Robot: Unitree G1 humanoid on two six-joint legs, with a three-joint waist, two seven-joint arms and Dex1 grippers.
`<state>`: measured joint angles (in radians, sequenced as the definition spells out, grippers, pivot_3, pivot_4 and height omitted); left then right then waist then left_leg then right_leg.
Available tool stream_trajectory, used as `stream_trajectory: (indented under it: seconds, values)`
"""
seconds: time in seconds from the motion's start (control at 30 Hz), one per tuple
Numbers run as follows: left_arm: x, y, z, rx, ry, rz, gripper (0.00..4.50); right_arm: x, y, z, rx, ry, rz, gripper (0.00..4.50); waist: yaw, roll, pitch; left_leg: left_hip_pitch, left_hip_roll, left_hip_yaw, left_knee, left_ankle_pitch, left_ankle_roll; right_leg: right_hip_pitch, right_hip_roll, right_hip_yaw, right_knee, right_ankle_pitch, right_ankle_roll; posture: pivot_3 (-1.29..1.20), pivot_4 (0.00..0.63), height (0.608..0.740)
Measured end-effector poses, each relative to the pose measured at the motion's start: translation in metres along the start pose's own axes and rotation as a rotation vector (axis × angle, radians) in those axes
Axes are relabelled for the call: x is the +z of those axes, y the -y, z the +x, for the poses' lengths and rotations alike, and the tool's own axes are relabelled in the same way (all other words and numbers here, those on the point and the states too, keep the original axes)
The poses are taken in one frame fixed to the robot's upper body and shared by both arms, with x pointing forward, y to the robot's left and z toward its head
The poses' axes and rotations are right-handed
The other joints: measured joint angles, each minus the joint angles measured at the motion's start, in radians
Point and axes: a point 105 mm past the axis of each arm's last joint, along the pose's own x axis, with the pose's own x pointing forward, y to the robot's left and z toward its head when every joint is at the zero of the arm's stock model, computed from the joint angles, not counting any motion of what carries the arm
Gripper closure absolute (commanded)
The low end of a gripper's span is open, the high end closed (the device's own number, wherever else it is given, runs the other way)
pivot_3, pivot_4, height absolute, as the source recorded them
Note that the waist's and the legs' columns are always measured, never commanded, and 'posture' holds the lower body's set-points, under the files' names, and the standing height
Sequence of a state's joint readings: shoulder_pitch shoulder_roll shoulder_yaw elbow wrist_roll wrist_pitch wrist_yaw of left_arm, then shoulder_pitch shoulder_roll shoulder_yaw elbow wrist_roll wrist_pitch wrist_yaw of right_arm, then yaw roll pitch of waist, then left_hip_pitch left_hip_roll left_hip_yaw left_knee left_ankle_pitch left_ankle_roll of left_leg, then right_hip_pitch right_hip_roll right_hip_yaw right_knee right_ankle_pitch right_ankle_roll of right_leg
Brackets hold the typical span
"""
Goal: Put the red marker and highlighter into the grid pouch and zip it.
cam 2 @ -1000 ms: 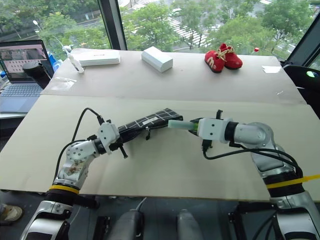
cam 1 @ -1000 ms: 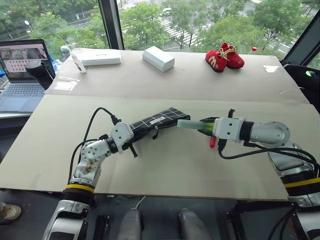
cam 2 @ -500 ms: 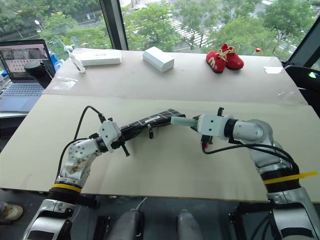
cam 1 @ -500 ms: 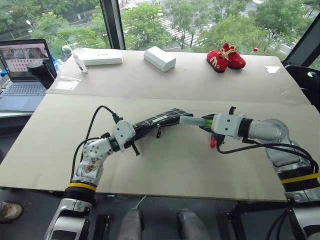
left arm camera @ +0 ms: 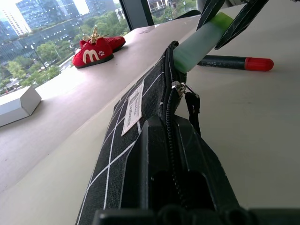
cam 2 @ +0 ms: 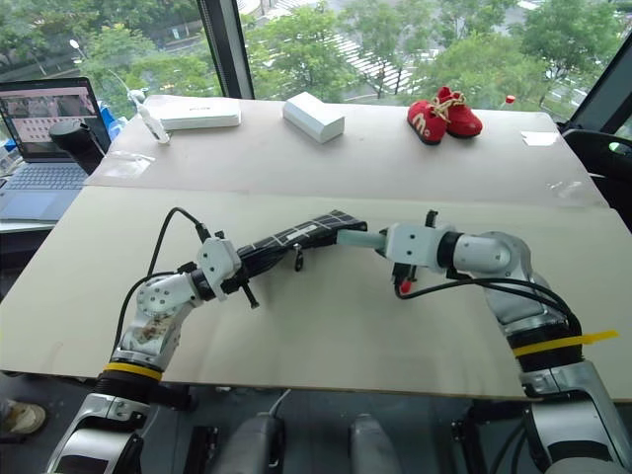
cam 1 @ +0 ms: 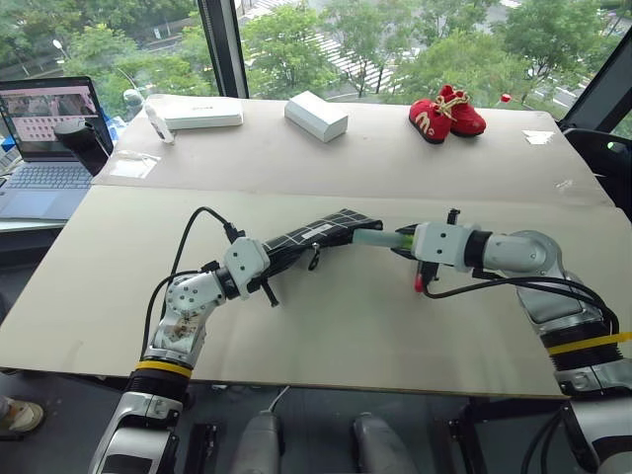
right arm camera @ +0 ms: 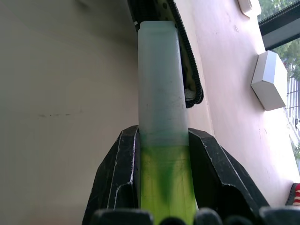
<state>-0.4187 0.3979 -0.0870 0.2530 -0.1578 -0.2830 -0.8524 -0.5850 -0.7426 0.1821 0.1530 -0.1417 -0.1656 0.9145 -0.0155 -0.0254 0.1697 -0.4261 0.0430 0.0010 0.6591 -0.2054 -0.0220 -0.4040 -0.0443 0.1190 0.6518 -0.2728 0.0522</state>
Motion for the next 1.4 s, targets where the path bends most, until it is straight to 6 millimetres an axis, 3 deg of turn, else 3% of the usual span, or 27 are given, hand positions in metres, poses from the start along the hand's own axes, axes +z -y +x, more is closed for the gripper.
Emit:
stream_trajectory:
  seconds: [0.3,0.6,0.8,0.93,1.07,1.4]
  values:
    - [0.007,0.0,0.003,-0.003,0.008,0.005,4.5,0.001,-0.007,-0.006,0.043,0.008,0.034,3.45,0.001,0.0,0.0,0.001,0.0,0.0,0.001,0.0,0.0,0.0,0.0,0.0,0.003,0.0,0.0,0.0,0.15,0.729]
    - [0.006,0.003,0.004,-0.021,-0.001,0.001,4.5,0.021,0.009,0.009,0.014,0.061,0.01,3.45,-0.002,0.0,0.0,0.001,0.0,0.0,0.001,0.0,0.0,-0.001,0.0,0.0,0.004,0.0,0.0,0.0,0.15,0.729]
    - [0.006,0.003,0.003,-0.034,-0.009,0.008,4.5,0.021,0.011,0.012,0.036,0.05,0.009,3.45,0.001,0.0,0.0,0.001,0.0,0.0,0.002,0.0,0.0,0.0,0.0,0.0,0.004,0.0,0.0,0.0,0.15,0.729]
    - [0.005,0.006,0.004,-0.05,-0.013,0.008,4.5,0.022,0.01,0.023,0.055,0.001,-0.067,3.45,-0.001,0.0,0.0,0.001,0.0,0.0,0.002,0.0,0.0,-0.001,0.001,0.0,0.005,0.0,0.0,0.0,0.15,0.729]
    - [0.003,0.007,0.004,-0.056,-0.019,0.006,4.5,0.027,-0.004,0.042,0.089,-0.023,-0.153,3.45,-0.004,0.0,0.0,0.001,0.0,0.0,0.002,0.0,0.0,-0.001,0.001,0.0,0.005,0.0,0.0,0.0,0.15,0.729]
    - [0.003,0.01,0.005,-0.074,-0.013,0.002,4.5,0.056,-0.017,0.075,0.082,0.034,-0.26,3.45,0.0,0.0,0.0,0.001,0.0,0.0,0.002,0.0,0.0,-0.001,0.0,0.0,0.006,0.0,0.0,0.0,0.15,0.729]
